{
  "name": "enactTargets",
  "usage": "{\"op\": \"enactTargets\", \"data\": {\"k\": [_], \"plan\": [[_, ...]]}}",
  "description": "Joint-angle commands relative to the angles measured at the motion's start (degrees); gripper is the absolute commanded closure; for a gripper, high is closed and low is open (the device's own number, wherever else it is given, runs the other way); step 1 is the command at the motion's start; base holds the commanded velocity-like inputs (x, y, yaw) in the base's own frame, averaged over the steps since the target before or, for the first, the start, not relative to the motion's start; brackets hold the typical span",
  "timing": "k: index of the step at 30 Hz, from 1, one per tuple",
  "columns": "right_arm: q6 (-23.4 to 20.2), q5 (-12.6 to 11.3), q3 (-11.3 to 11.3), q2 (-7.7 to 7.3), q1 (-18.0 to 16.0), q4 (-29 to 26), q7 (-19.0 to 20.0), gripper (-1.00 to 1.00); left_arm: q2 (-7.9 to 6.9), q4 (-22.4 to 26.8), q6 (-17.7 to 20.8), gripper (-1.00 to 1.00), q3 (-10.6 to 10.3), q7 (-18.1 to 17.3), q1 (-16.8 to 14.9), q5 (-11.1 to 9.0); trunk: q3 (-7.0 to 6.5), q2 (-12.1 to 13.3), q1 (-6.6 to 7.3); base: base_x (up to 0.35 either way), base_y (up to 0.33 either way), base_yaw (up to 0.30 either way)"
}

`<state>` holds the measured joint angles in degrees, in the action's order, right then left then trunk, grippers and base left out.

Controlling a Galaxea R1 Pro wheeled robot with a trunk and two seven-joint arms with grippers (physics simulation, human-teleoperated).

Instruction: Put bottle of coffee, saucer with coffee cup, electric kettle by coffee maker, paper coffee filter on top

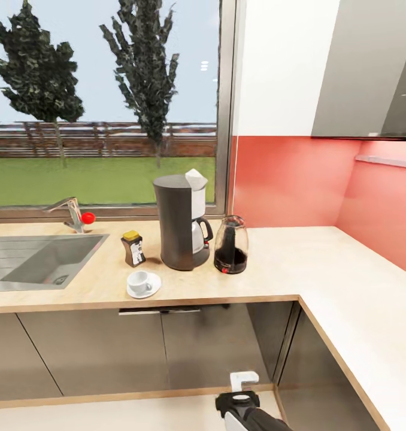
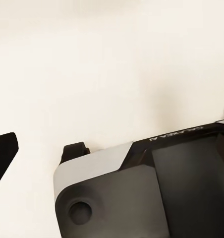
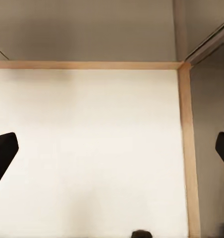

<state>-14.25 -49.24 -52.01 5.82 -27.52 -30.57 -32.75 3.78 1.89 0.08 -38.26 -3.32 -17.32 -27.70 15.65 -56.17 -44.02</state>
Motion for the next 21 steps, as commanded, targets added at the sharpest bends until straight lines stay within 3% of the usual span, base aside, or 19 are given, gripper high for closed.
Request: {"op": "enactTargets", "data": {"k": [1, 8, 21], "plan": [[-0.24, -0.23, -0.37, -0.03, 0.56, 0.68, -0.38, -1.0, 0.0, -0.04, 0.01, -1.0, -0.44, -0.18, -0.06, -0.6, 0.07, -0.05, -0.01, 0.0, 0.0, 0.0], [3.81, -0.24, -0.37, -0.02, 3.41, 6.37, 1.92, -1.0, 0.0, -0.04, 0.01, -1.0, -0.46, -0.2, -0.06, -0.6, 0.07, -0.05, -0.01, 0.0, 0.0, 0.0], [22.41, 0.26, -0.37, -0.15, 10.55, 22.28, 13.15, -1.0, 0.0, -0.06, -0.08, -1.0, -0.54, -0.2, -0.02, -0.6, 0.07, -0.05, -0.01, 0.0, 0.0, 0.0]]}}
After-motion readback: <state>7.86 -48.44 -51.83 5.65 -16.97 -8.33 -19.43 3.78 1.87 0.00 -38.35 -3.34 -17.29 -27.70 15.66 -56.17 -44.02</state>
